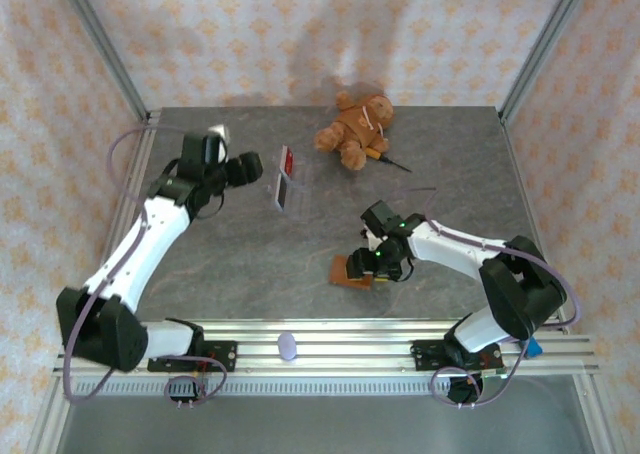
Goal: Put the credit cards into the card holder
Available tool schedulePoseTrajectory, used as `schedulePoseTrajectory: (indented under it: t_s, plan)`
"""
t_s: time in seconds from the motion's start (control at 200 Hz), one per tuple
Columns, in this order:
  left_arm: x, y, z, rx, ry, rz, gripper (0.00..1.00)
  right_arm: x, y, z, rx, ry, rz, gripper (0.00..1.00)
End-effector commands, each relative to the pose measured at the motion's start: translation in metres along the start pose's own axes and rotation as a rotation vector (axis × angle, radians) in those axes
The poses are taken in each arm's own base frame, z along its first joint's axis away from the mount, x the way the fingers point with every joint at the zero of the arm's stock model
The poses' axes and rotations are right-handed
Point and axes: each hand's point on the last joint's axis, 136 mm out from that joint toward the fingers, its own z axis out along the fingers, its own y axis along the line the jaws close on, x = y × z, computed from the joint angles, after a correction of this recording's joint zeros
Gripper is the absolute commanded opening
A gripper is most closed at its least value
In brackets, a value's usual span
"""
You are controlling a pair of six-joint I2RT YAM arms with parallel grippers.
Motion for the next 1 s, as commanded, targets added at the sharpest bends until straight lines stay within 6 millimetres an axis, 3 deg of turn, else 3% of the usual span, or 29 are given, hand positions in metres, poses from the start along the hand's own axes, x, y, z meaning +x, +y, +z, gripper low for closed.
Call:
schedulePoseTrajectory:
  t_s: [0.0, 0.14, 0.295, 0.421, 0.506, 0.641, 0.731, 0.811, 0.991]
  plan:
    - [0.026, 0.021, -0.009, -0.043, -0.015, -0.076, 0.79, 0.017, 0.022, 0.001, -0.163, 0.050, 0.040, 0.70]
    - [0.061, 0.040, -0.021, -0.069, 0.022, -0.145, 0.79, 0.018, 0.050, 0.017, -0.324, 0.086, 0.059, 0.70]
    - [0.089, 0.049, -0.026, -0.067, 0.075, -0.146, 0.79, 0.018, 0.110, 0.001, -0.480, 0.054, -0.060, 0.72]
    - [0.112, 0.051, -0.012, -0.049, 0.155, -0.176, 0.79, 0.010, 0.128, 0.004, -0.500, 0.055, -0.086, 0.72]
    - [0.121, 0.044, 0.000, 0.010, 0.175, -0.228, 0.78, 0.008, 0.118, 0.004, -0.419, 0.038, -0.110, 0.71]
    - [0.131, 0.040, 0.002, 0.041, 0.201, -0.242, 0.78, 0.009, 0.075, -0.017, -0.131, -0.011, -0.189, 0.72]
    - [0.137, 0.034, 0.003, 0.072, 0.227, -0.209, 0.78, -0.005, 0.045, -0.026, 0.052, -0.088, -0.187, 0.72]
    - [0.143, 0.026, 0.004, 0.112, 0.255, -0.203, 0.77, -0.017, 0.024, -0.019, 0.158, -0.102, -0.134, 0.70]
    - [0.162, -0.009, 0.010, 0.188, 0.279, -0.127, 0.75, -0.024, 0.035, 0.006, 0.082, -0.066, -0.110, 0.63]
